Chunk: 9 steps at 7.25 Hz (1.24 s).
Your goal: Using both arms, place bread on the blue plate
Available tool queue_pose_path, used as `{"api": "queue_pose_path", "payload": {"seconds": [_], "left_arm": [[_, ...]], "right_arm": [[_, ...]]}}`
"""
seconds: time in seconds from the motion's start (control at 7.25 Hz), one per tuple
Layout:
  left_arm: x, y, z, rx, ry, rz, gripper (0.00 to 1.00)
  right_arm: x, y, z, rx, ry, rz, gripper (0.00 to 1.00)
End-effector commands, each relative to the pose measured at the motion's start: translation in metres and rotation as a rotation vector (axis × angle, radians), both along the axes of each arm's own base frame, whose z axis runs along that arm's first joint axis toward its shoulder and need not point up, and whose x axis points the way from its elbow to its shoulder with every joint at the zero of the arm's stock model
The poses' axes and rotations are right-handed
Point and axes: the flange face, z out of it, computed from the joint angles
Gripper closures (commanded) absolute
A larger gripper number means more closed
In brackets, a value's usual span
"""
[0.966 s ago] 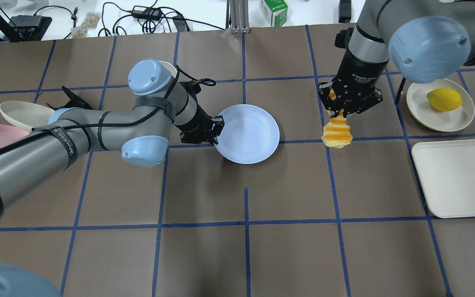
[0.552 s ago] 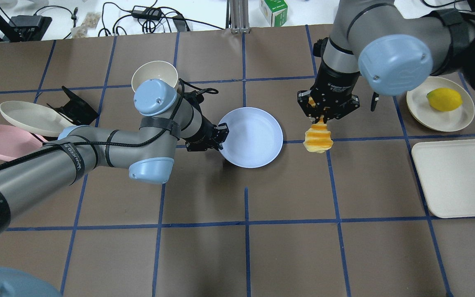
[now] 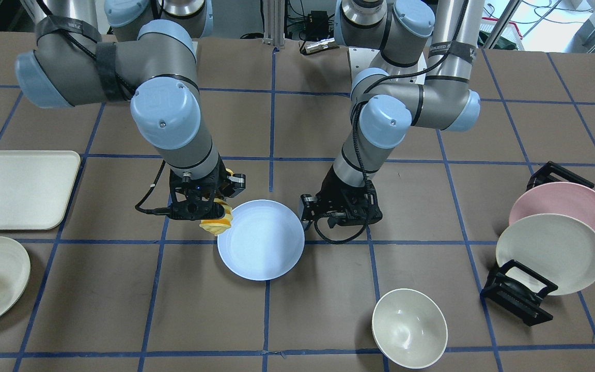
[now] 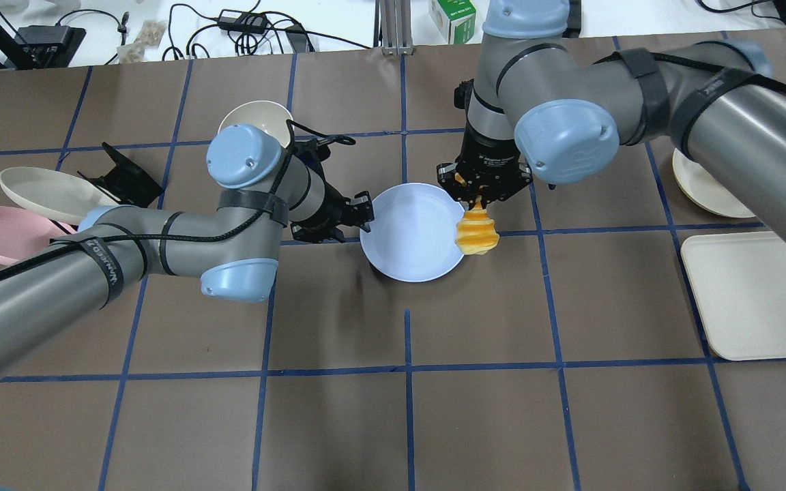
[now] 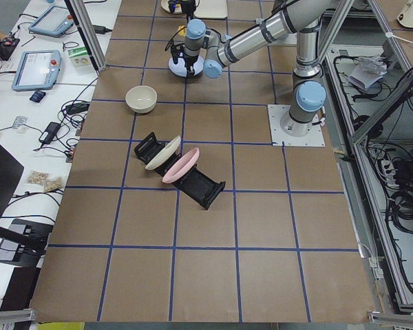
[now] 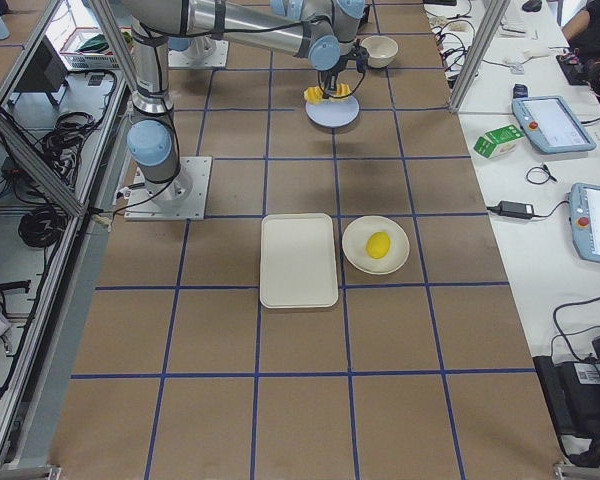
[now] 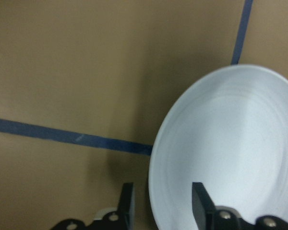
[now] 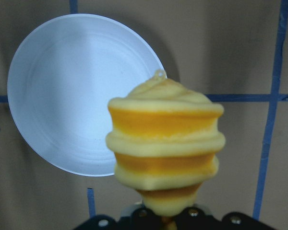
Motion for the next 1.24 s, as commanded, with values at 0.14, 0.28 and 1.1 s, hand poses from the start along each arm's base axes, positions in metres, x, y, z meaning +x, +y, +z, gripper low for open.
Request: {"api": "queue_pose_path", "payload": {"seconds": [0.14, 0.28, 1.1], "left_arm": [[0.057, -0.019, 0.140, 0.046, -0.204, -0.126, 0.00], [0.068, -0.014, 0.177, 0.078, -0.211, -0.174, 0.00], [0.105, 0.000, 0.250, 0.064, -0.234, -0.141, 0.00]], "right_arm": [[0.045, -0.009, -0.039, -0.042, -0.058, -0.018, 1.00], [0.059, -0.006, -0.053, -0.030, -0.053, -0.031, 1.00], [0.080, -0.008, -0.103, -0.035, -0.039, -0.038, 1.00]]}}
